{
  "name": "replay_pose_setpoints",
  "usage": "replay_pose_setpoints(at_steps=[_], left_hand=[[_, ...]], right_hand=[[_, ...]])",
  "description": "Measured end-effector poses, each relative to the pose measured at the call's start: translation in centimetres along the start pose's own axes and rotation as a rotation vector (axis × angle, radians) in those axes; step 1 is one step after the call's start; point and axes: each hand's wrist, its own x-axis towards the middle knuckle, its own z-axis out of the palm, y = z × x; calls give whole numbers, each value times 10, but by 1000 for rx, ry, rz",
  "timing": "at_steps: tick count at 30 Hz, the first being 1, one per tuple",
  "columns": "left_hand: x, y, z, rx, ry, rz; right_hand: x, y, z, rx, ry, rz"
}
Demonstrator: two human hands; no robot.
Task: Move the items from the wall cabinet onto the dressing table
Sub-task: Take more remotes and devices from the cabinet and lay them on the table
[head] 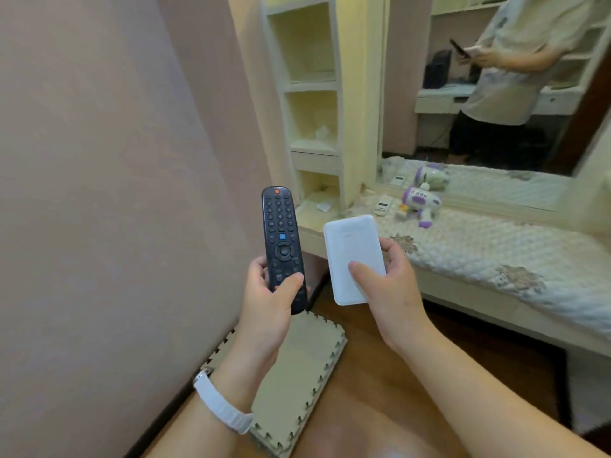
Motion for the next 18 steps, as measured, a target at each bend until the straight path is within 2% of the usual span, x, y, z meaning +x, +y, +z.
replay_pose_setpoints(at_steps=[8, 18], left_hand=[[88, -37, 64, -80, -207, -127], [238, -67, 108, -115, -444, -208]], right_hand=[[70, 28, -35, -109, 218, 49], [195, 44, -30, -210, 451, 106]])
